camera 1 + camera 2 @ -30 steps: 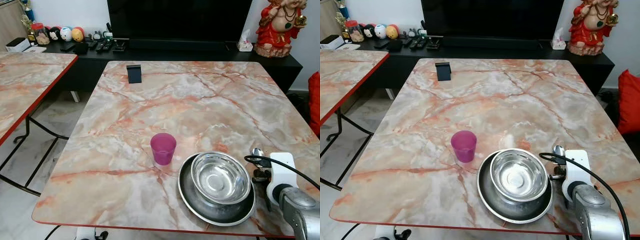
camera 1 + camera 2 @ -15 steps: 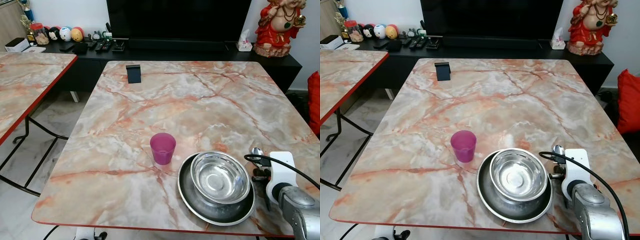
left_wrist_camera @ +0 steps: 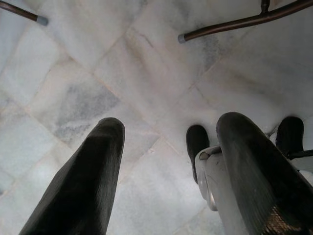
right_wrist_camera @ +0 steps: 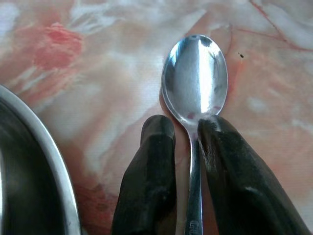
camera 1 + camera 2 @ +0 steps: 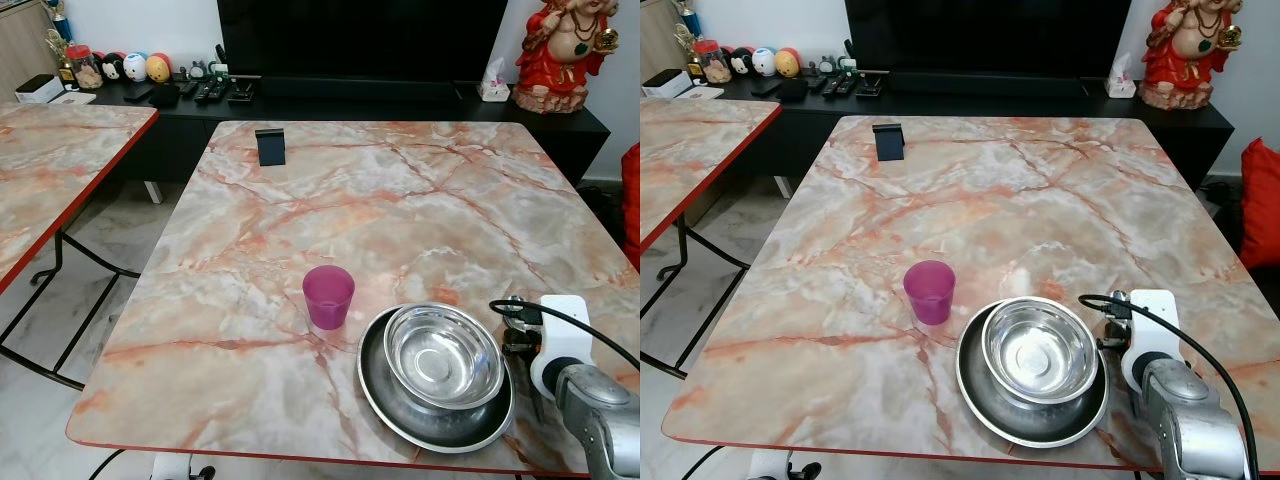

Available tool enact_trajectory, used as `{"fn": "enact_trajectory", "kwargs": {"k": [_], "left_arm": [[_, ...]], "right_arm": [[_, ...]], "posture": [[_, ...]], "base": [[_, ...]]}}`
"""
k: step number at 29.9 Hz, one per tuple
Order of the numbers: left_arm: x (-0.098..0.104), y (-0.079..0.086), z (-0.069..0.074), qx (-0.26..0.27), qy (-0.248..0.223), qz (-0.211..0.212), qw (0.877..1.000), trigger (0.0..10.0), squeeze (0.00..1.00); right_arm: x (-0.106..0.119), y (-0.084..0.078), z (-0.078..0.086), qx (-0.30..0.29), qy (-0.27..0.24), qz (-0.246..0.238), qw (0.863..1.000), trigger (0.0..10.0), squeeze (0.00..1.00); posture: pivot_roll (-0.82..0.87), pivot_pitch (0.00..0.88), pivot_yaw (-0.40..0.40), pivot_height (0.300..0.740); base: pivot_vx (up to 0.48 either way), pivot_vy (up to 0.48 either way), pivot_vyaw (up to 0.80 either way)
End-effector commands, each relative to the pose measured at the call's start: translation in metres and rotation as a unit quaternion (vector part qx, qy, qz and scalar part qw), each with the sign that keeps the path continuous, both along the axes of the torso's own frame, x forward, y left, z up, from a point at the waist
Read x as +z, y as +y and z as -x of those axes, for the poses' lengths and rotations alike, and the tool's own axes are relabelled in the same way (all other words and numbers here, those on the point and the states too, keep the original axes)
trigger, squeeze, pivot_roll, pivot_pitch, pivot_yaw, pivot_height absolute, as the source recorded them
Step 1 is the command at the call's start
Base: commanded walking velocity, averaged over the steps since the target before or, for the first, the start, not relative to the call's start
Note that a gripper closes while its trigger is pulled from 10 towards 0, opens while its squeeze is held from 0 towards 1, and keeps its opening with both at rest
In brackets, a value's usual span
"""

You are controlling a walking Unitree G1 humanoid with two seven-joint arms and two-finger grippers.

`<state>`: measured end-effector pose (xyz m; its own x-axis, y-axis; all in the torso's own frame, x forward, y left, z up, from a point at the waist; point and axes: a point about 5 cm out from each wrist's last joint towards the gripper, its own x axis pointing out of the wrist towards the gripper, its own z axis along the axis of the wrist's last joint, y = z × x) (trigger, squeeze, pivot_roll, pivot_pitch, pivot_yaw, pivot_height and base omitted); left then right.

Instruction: Setting the table

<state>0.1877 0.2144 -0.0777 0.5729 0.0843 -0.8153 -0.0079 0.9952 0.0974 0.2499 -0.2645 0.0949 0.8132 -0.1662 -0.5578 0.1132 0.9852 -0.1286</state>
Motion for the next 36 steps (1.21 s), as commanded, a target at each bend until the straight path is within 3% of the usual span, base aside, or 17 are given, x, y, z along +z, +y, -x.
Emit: {"fn": "enact_trajectory", "kwargs": {"k": [1,6,8,9,13,14,16,18,23,26,36], "left_arm": [[0.000,-0.002,-0.001,-0.002,0.007,0.001,1.000,10.0,0.00],[0.003,-0.006,-0.008,-0.005,-0.001,0.003,1.000,10.0,0.00],[0.003,-0.007,-0.010,-0.006,-0.003,0.005,1.000,10.0,0.00],[0.003,-0.008,-0.010,-0.006,-0.003,0.005,1.000,10.0,0.00],[0.004,-0.009,-0.011,-0.006,-0.006,0.006,1.000,10.0,0.00],[0.004,-0.009,-0.011,-0.006,-0.006,0.006,1.000,10.0,0.00],[0.003,-0.008,-0.010,-0.003,-0.011,0.005,1.000,10.0,0.00],[0.003,-0.008,-0.010,-0.003,-0.011,0.005,1.000,10.0,0.00],[0.000,0.002,0.001,0.002,-0.012,-0.001,1.000,10.0,0.00],[0.001,0.003,0.001,0.006,-0.017,0.000,1.000,10.0,0.00],[0.002,0.005,0.001,0.015,-0.026,-0.001,1.000,10.0,0.00]], "right_arm": [[0.005,-0.002,-0.002,-0.006,-0.012,0.002,1.000,10.0,0.00],[0.008,-0.008,-0.002,-0.021,-0.020,0.022,0.999,10.0,0.00],[0.020,-0.013,-0.008,-0.042,-0.078,0.036,0.995,10.0,0.00],[0.035,-0.016,-0.012,-0.065,-0.140,0.034,0.987,10.0,0.00],[0.058,-0.022,-0.013,-0.094,-0.232,0.097,0.963,10.0,0.00],[0.058,-0.022,-0.013,-0.094,-0.232,0.097,0.963,10.0,0.00],[0.063,-0.015,-0.006,-0.113,-0.293,0.079,0.946,10.0,0.00],[0.063,-0.015,-0.006,-0.113,-0.293,0.079,0.946,10.0,0.00],[0.062,0.002,0.006,-0.108,-0.358,0.075,0.924,10.0,0.00],[0.063,0.010,0.005,-0.092,-0.376,0.068,0.920,10.0,0.00],[0.064,0.019,-0.007,-0.071,-0.392,0.059,0.915,10.0,0.00]], "posture": [[-0.02,0.000,0.018,0.740],[-0.02,0.000,0.018,0.740],[-0.02,0.000,0.018,0.740],[-0.02,0.000,0.019,0.740],[-0.02,0.000,0.019,0.740],[-0.02,0.000,0.019,0.740],[-0.01,0.000,0.017,0.740],[-0.01,0.000,0.017,0.740],[-0.01,0.000,0.020,0.740],[-0.01,0.000,0.020,0.740],[0.01,0.000,-0.001,0.740]], "base": [[0.000,0.000,0.00],[0.000,0.000,0.00],[0.000,0.000,0.00],[0.000,0.000,0.00],[0.000,0.000,0.00],[0.000,0.000,0.00],[0.000,0.000,0.00],[0.000,0.000,0.00],[0.000,0.000,0.00],[0.000,0.000,0.00],[0.000,0.000,0.00]]}}
